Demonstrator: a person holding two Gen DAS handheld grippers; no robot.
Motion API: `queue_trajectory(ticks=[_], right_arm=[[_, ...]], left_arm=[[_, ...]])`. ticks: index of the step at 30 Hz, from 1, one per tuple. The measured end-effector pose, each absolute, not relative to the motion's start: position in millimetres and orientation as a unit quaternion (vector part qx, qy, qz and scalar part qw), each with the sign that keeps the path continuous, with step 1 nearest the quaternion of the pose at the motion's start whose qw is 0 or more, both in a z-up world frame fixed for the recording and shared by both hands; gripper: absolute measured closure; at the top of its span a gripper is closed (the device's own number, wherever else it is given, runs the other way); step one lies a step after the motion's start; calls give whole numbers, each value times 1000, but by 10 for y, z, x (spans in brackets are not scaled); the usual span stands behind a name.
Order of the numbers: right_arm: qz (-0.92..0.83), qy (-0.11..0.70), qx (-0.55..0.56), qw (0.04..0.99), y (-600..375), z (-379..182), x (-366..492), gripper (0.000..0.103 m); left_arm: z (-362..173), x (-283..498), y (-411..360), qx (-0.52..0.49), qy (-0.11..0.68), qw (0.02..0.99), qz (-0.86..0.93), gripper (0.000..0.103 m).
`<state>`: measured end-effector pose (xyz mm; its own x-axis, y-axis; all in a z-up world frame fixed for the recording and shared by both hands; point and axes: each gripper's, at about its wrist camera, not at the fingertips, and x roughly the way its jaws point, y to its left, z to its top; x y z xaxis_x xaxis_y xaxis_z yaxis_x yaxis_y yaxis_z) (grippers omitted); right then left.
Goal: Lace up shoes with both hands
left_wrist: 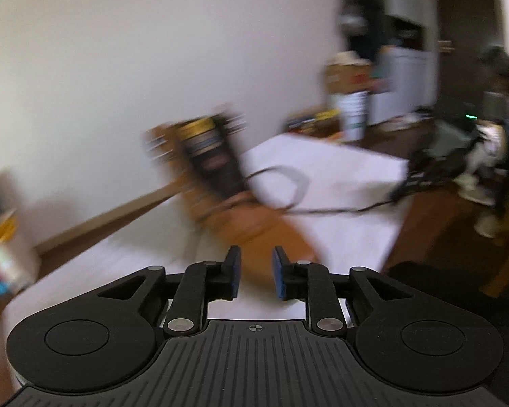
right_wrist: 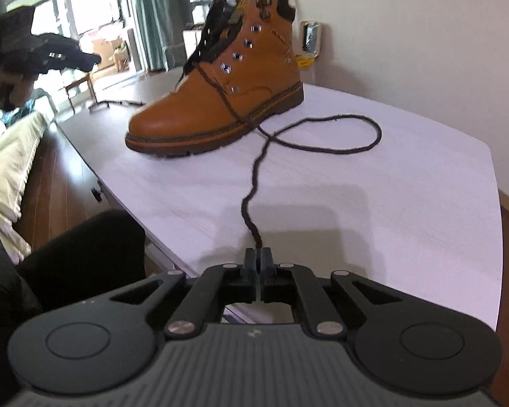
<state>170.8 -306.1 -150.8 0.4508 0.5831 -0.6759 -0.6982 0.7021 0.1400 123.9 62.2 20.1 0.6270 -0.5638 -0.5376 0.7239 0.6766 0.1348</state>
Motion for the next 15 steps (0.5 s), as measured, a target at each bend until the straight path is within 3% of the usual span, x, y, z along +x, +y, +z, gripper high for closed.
queue_trajectory(ticks=[3,15], right_arm=[[387,355,-80,847,-3073,-1340,1595,100],[442,313,-168,824,-2849,-759,1303,100]], left_arm=[[126,1320,140,207,206,848,-443,68],[-102,1563,-858,354,111,714,-594,70]])
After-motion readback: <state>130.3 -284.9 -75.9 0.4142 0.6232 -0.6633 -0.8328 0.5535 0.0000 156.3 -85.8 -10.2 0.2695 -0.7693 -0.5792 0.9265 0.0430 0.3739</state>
